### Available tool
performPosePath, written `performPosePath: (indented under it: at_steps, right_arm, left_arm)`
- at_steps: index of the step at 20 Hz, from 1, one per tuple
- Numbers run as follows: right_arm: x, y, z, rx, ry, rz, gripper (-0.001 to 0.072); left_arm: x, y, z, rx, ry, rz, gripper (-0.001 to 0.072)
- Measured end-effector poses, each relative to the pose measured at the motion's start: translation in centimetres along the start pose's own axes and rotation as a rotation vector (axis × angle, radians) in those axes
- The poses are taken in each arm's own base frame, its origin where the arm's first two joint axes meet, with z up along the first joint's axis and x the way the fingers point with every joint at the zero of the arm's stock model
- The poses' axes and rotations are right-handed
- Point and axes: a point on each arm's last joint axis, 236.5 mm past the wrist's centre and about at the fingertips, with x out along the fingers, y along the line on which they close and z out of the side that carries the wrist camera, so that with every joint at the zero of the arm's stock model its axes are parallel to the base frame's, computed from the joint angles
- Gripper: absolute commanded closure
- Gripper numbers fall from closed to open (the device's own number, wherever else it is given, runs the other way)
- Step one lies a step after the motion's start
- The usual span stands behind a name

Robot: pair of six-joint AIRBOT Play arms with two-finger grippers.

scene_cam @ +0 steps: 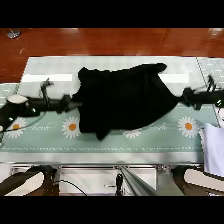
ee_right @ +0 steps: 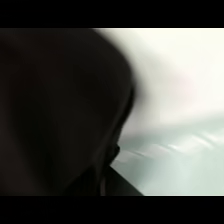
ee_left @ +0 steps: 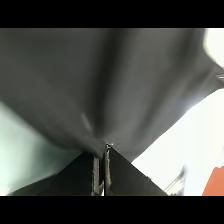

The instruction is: Fold the shirts.

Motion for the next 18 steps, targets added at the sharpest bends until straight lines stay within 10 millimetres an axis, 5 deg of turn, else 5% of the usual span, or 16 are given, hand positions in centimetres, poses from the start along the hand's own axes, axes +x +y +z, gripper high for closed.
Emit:
performPosePath:
  at_steps: [2,4,7,10,12,15,18]
  right_arm:
    - [-5.0,6.5,4.1,-0.127,-0.112,0.095,0.0691]
    - [-11.7,13.3,7.0,-0.268,-0.258,0.163,0.0691]
    - [-22.0,21.3,6.4,-0.475,-0.454,0.19,0.0691]
    - [-30.9,27.0,1.5,-0.662,-0.645,0.183,0.0691]
    - [-35.1,28.3,-2.1,-0.733,-0.749,0.129,0.0691]
    - [-39.8,28.7,-7.2,-0.784,-0.877,0.045,0.0691]
    - [-42.3,28.4,-11.2,-0.796,-0.952,-0.01,0.0691]
  left_arm:
    - [-3.7,-6.6,5.8,0.162,-0.152,-0.072,0.0684]
    - [-9.4,-14.1,10.9,0.335,-0.321,-0.127,0.0685]
    - [-19.7,-24.1,14.6,0.566,-0.564,-0.117,0.0685]
    - [-27.7,-29.9,13.3,0.727,-0.717,-0.002,0.0684]
    - [-31.2,-32.1,10.3,0.814,-0.767,0.111,0.0684]
    - [-35.7,-33.5,5.9,0.891,-0.871,0.305,0.0684]
    - [-39.0,-34.2,1.8,0.931,-0.958,0.436,0.0685]
